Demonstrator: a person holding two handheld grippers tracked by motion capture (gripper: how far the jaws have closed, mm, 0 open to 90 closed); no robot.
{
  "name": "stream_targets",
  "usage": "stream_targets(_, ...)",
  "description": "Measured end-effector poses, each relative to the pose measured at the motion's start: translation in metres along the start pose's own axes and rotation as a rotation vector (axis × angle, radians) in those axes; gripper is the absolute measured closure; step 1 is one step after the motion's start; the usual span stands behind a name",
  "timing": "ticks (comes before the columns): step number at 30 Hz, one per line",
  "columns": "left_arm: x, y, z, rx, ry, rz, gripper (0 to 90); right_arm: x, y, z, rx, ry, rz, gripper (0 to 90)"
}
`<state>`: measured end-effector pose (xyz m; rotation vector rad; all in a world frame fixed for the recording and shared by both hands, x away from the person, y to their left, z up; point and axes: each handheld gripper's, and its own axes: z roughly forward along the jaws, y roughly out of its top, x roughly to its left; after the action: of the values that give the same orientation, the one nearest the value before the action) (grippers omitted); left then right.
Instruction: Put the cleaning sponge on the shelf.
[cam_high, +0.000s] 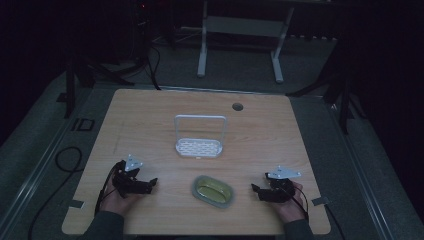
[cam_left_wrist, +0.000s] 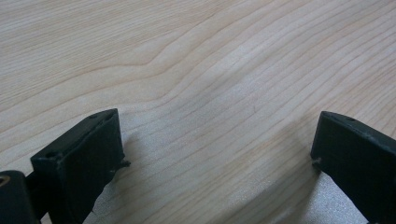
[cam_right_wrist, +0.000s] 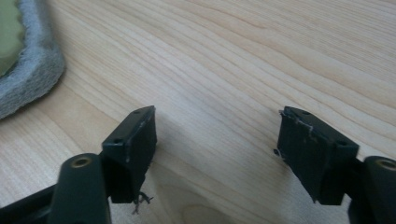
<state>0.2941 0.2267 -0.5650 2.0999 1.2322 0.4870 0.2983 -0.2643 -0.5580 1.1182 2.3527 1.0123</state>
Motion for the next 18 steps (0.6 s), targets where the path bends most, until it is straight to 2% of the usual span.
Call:
stream_targets(3,-0.001,0.000,0.000,0.001,0.005,-0.006,2.2,0.000,0.001,0.000,0.004,-0.001,0.001,26.8)
stream_targets(9,-0.002,-0.001,-0.001,-0.001,0.015,-0.014,2.3,0.000,0.002,-0.003,0.012,-0.018,0.015,35.1)
stream_targets(12,-0.002,-0.001,-0.001,-0.001,0.015,-0.015,2.3,0.001,0.006,-0.010,0.000,-0.023,0.013,39.0)
stream_targets(13,-0.002,-0.001,-0.001,0.000,0.015,-0.015,2.3,0.003,0.011,-0.016,-0.014,-0.029,0.003,41.6)
stream_targets(18,-0.002,-0.001,-0.001,-0.001,0.015,-0.015,2.3,0.012,0.020,-0.023,-0.015,-0.034,-0.028,45.3)
